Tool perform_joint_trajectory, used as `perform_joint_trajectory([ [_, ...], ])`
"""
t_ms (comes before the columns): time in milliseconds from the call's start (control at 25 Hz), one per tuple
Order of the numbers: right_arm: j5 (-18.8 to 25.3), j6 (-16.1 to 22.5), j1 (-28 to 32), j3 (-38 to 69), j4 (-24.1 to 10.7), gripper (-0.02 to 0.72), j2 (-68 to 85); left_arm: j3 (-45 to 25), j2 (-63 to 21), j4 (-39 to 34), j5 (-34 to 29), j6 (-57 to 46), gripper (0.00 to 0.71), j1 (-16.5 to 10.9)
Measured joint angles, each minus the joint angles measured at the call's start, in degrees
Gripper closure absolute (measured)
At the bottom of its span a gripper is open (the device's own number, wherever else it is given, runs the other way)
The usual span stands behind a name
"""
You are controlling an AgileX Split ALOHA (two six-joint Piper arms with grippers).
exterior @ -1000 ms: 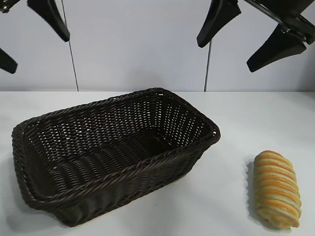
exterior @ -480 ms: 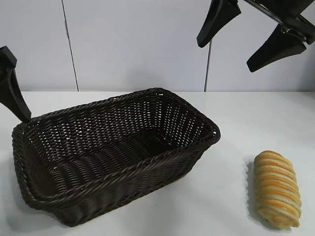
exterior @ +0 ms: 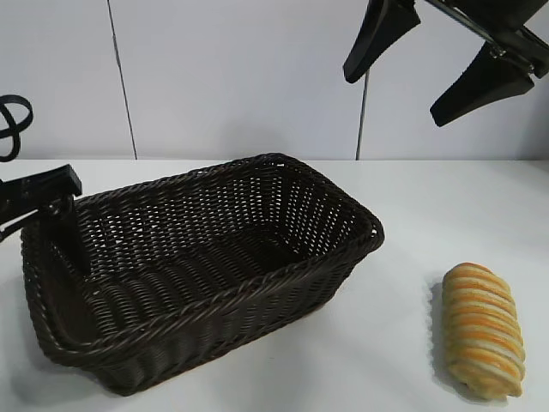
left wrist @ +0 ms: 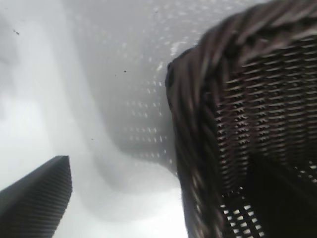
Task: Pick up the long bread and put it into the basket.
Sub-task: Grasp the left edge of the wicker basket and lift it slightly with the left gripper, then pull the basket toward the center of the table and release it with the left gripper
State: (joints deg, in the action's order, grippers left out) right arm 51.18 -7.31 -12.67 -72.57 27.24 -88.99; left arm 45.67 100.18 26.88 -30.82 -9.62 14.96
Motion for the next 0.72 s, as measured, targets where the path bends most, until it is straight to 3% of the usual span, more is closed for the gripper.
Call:
perform_joint_trajectory([
  [120, 0.00, 0.00, 0.00, 0.00, 0.00, 0.008, 0.00, 0.00, 0.34, 0.31, 0.76, 0.12, 0.223, 0.12],
  [280, 0.00, 0.00, 0.00, 0.00, 0.00, 0.008, 0.00, 0.80, 0.33, 1.02, 1.03, 0.12, 0.518, 0.12],
  [360, 0.00, 0.00, 0.00, 0.00, 0.00, 0.008, 0.00, 1.79, 0.38, 1.02, 0.67, 0.12, 0.599, 0.12],
  [720, -0.06, 0.00, 0.00, 0.00, 0.00, 0.008, 0.00, 9.58, 0.82, -0.75, -7.22, 3.86, 0.609, 0.12],
])
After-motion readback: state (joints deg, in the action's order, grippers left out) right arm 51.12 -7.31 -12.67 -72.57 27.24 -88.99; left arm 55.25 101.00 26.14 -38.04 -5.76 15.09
